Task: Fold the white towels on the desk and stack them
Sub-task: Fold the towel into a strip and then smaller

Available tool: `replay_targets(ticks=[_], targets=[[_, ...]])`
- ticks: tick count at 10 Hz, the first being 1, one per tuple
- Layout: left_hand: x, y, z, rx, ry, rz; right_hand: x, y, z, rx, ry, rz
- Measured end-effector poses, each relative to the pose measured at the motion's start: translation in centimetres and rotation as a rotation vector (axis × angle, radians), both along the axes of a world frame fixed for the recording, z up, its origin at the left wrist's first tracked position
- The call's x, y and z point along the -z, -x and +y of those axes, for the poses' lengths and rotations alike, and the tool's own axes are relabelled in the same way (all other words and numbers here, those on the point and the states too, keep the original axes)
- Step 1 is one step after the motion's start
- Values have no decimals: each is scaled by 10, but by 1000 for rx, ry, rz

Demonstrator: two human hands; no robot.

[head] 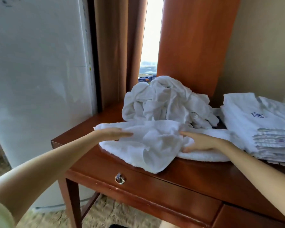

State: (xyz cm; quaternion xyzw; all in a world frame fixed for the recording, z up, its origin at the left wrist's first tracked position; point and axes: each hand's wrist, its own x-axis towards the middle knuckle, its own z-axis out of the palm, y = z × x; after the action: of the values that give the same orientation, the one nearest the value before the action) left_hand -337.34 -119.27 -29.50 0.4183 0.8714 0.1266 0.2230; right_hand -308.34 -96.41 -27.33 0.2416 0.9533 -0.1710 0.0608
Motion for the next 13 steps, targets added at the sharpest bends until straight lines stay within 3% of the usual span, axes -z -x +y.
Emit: replay_targets(ticks=[1, 2, 3, 4, 5, 6, 7, 8, 9, 10, 11, 12, 13], targets=[[3, -5, -8, -119, 196, 336, 14, 7, -10, -90, 365, 50], [-3, 3, -22, -210, 359, 723, 5, -1, -4, -55, 57, 35], [-15, 4, -14, -283, 302, 744, -6, -14, 8, 9, 101, 0], [-25, -21, 11, -35, -102, 714, -17, -29, 15, 64, -27, -109], [-28, -79, 36, 400, -485, 463, -24, -37, 9, 64, -110, 59], [-30, -132, 58, 597, -406, 244, -38, -50, -9, 27, -60, -46], [-30, -152, 69, 556, -335, 121, -54, -72, -28, -47, 279, -343], [-32, -158, 69, 595, -99, 69, -62, -94, -29, -52, 495, -269], [-30, -167, 71, 561, -161, 111, -46, -102, -18, 121, 363, 43], [-19, -176, 80, 615, -288, 352, -16, -108, -13, 129, 126, 26], [1, -194, 90, 729, -264, 407, -6, -122, -14, 210, 52, 79], [15, -212, 103, 700, -75, 415, -13, -144, -11, 254, -7, -107], [23, -229, 118, 604, -28, 408, -29, -168, -10, 284, 250, -432]])
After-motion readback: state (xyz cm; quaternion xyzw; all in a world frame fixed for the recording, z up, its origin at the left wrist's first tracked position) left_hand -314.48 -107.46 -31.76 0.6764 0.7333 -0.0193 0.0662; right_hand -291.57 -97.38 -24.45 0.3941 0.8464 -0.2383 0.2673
